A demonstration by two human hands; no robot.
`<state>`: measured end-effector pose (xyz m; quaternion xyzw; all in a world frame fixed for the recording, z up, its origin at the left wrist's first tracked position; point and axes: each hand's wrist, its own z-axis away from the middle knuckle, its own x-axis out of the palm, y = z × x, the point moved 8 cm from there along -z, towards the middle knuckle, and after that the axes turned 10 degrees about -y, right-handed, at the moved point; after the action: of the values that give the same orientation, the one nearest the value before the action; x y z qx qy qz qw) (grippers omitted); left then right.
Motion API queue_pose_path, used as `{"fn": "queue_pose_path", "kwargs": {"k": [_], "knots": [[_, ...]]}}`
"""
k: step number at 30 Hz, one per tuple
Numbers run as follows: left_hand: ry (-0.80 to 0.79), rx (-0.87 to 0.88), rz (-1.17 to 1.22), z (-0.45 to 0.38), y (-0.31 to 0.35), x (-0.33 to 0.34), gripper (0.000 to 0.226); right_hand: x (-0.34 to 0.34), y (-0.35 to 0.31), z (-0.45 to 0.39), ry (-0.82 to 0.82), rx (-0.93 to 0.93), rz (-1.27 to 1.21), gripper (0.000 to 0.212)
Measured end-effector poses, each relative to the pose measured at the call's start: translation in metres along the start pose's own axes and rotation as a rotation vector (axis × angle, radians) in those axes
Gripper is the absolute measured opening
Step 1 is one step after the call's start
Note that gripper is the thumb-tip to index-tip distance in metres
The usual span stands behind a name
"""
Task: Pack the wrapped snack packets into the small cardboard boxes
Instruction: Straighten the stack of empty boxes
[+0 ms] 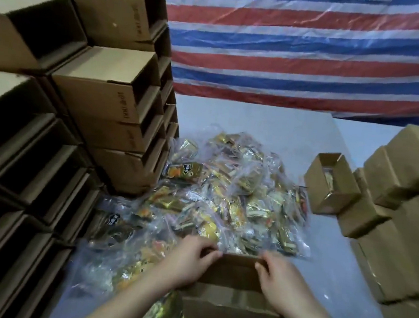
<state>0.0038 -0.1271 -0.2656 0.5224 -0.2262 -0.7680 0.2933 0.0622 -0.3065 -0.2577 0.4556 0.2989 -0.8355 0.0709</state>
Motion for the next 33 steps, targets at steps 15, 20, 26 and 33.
{"fn": "queue_pose_path", "kwargs": {"k": [15, 20, 26, 33], "knots": [[0.035, 0.009, 0.052, -0.003, -0.056, 0.048, 0.031, 0.068, 0.024, -0.011, -0.017, 0.039, 0.048, 0.024], [0.308, -0.093, -0.062, -0.029, -0.082, -0.027, 0.022, 0.07, 0.026, -0.013, -0.085, 0.011, 0.237, 0.037], [0.099, -0.377, -0.25, -0.08, -0.114, -0.057, 0.071, 0.076, 0.024, -0.011, -0.121, -0.058, 0.292, 0.044], [-0.01, -0.551, -0.087, -0.105, -0.141, -0.036, 0.093, 0.067, 0.032, -0.006, -0.131, -0.033, 0.318, 0.035]]}}
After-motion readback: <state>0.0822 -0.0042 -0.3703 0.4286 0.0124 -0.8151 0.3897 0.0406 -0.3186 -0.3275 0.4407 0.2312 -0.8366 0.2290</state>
